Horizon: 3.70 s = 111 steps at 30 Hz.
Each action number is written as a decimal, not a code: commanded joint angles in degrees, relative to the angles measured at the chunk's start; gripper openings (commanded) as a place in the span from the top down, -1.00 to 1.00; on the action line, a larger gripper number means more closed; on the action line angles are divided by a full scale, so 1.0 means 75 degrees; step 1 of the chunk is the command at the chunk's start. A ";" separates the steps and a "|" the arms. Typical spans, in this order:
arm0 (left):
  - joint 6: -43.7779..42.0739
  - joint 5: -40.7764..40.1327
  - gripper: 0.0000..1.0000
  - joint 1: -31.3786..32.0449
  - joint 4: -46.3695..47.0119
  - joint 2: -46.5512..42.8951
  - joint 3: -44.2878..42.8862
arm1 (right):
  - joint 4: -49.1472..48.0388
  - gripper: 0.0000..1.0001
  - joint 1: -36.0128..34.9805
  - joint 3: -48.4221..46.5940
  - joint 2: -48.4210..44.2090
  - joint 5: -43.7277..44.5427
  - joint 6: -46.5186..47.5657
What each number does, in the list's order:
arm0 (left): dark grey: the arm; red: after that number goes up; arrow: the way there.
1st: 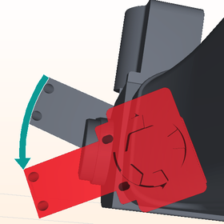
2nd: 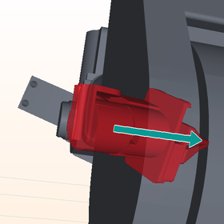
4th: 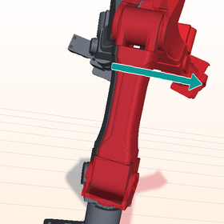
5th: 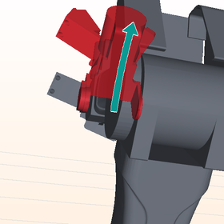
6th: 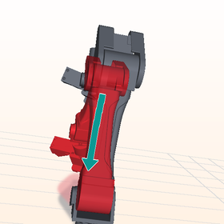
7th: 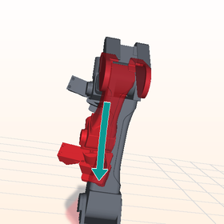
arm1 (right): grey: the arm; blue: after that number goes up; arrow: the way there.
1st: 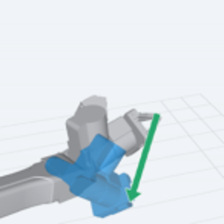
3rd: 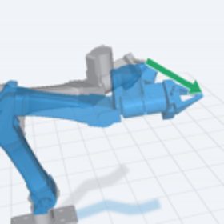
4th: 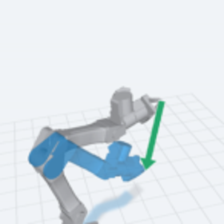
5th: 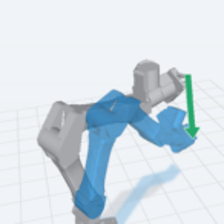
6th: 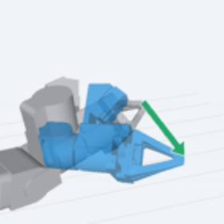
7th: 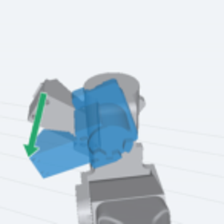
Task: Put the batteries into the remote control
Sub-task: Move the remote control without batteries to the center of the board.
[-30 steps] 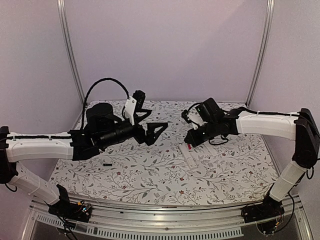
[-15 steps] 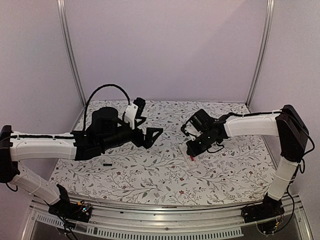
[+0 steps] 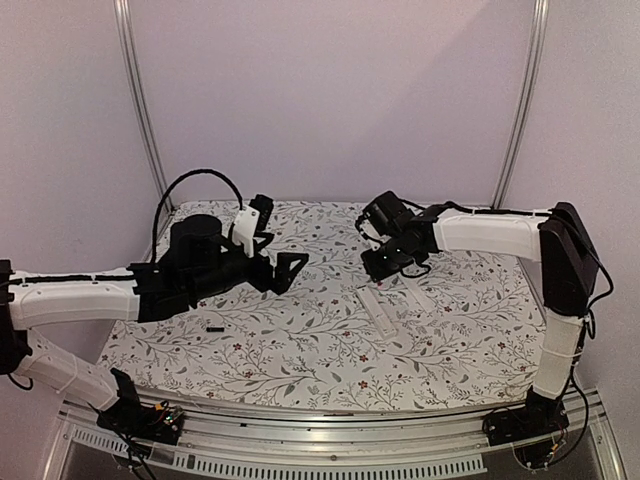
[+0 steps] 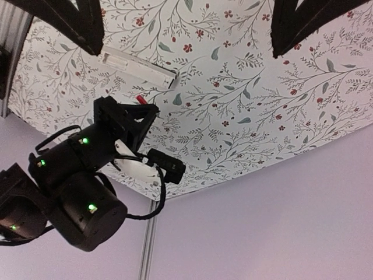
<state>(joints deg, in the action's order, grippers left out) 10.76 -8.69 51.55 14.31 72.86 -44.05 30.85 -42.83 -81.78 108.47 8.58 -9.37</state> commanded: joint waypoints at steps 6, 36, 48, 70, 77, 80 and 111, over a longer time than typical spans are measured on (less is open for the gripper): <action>-0.0155 -0.0326 -0.99 -0.0205 -0.0576 -0.0564 0.0269 | 0.0641 1.00 0.0074 -0.0759 0.1346 0.0392 0.0323; -0.5367 0.3682 -0.99 -0.0376 -0.1453 0.1297 -0.0547 | 0.0436 1.00 0.0544 -0.0114 -0.0355 -0.2571 0.1071; -0.9574 0.4942 -0.84 -0.0800 -0.6106 0.6846 -0.6573 | 0.0346 1.00 0.1222 0.1417 -0.1879 -0.2327 0.0910; -1.1095 0.3374 -0.48 -0.0645 -0.7579 0.8625 -0.8470 | 0.0246 1.00 0.1476 0.1822 -0.2483 -0.2373 0.0932; -1.1150 0.3118 -0.06 -0.0522 -0.7591 0.8637 -0.8470 | 0.0255 1.00 0.1468 0.1775 -0.2474 -0.2400 0.0921; -1.1107 0.2975 0.13 -0.0450 -0.7628 0.8583 -0.8352 | 0.0291 1.00 0.1478 0.1813 -0.2519 -0.2353 0.0912; -0.7989 0.1902 -0.81 0.0113 -0.5108 0.5488 -0.3410 | 0.0155 1.00 -0.0023 0.2041 -0.1970 -0.3643 0.1952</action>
<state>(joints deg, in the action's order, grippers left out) -52.47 8.43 51.51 -24.40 114.91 -73.76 31.81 -42.54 -66.30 91.20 -17.52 2.63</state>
